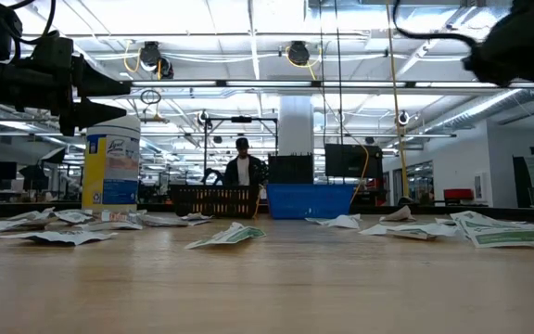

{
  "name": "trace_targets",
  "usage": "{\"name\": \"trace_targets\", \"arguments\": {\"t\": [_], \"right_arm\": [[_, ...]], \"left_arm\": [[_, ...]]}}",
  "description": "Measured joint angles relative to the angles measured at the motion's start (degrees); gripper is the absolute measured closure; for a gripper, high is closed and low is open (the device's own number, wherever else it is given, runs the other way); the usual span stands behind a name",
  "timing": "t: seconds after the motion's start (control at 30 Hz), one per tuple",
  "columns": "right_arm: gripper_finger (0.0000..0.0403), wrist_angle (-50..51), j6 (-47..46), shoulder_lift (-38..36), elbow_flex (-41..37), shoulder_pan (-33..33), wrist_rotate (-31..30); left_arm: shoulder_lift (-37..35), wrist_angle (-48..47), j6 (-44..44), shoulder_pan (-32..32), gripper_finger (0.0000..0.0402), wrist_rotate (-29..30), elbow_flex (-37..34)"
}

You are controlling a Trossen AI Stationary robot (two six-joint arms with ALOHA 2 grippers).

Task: Pick & Place First Aid Supplies
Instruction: Put the blue alcohol pad into the blue basket

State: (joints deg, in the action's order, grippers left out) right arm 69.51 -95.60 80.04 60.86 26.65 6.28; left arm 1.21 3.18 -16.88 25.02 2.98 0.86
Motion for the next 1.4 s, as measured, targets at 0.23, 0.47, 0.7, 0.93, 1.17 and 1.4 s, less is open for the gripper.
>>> {"name": "trace_targets", "arguments": {"t": [0.23,0.47,0.7,0.93,1.17,1.4], "right_arm": [[0.0174,-0.5,-7.8,-0.8,-1.1,8.4,1.2],[0.0174,-3.0,-11.9,-0.4,-1.3,13.2,1.2],[0.0174,-10.7,-11.9,3.0,-3.3,14.4,1.5],[0.0174,-19.8,-11.8,5.3,-8.5,14.4,5.8],[0.0174,-28.9,-11.4,6.6,-14.7,14.7,9.1],[0.0198,-29.9,-10.0,6.8,-16.0,14.6,10.3]], "left_arm": [[0.0,0.0,0.0,0.0,0.0096,0.0,0.0],[0.0,0.0,0.0,0.0,0.0096,0.0,0.0],[0.0,0.0,0.0,0.0,0.0096,0.0,0.0],[0.0,0.0,0.0,0.0,0.0096,0.0,0.0],[0.0,0.0,0.0,0.0,0.0096,0.0,0.0],[0.0,0.0,0.0,0.0,0.0096,0.0,0.0]]}}
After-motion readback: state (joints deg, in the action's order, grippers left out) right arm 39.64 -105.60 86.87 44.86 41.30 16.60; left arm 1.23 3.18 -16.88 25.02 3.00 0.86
